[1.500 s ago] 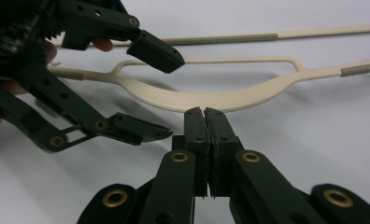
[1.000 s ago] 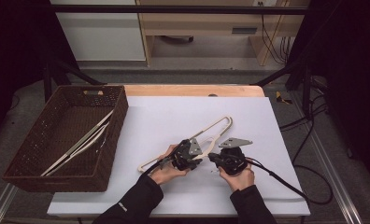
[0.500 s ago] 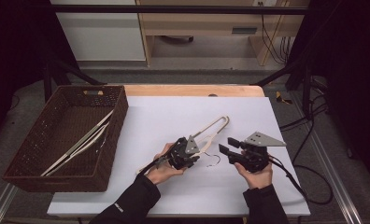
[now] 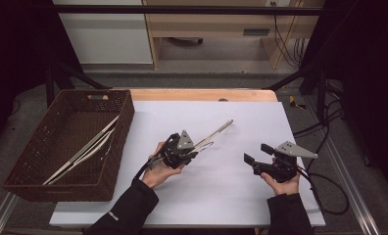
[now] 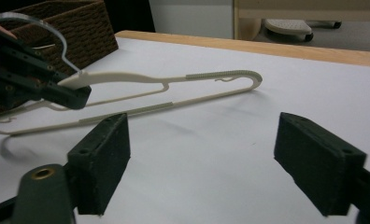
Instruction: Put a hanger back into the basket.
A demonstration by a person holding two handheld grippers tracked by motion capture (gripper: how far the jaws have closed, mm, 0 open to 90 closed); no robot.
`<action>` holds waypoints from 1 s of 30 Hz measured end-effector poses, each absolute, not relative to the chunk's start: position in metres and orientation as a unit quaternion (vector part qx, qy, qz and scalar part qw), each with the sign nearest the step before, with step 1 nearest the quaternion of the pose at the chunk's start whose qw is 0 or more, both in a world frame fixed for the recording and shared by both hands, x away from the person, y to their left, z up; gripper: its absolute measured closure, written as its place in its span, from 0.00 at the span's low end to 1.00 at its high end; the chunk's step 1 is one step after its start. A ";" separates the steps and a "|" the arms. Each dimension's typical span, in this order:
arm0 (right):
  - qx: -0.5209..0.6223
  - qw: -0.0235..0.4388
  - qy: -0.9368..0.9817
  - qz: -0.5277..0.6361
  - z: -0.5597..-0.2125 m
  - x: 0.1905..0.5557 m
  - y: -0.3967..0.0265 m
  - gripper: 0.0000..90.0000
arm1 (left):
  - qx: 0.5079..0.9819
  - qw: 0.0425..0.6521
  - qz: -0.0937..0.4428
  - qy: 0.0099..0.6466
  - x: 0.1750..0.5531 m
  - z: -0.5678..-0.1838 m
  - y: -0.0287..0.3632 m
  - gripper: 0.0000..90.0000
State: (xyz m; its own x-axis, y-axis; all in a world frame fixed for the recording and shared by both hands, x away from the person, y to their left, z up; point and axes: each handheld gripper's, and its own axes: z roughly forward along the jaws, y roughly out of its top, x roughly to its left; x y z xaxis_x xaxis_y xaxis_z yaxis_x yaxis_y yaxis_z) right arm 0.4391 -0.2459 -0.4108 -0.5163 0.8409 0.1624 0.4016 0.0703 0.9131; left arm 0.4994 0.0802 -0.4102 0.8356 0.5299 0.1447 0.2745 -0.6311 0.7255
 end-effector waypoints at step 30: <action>0.437 0.222 0.703 0.515 -0.411 0.437 -0.251 0.08 | 0.833 0.428 0.200 0.288 0.500 -0.369 0.128 0.95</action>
State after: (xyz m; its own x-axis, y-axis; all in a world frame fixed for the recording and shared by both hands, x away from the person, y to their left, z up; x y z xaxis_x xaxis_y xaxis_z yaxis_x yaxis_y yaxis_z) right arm 0.4374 -0.2510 -0.4109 -0.5199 0.8431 0.1373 0.3856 0.0881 0.9184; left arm 0.4997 0.1285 -0.3688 0.7538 0.6514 0.0864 0.3095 -0.4679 0.8278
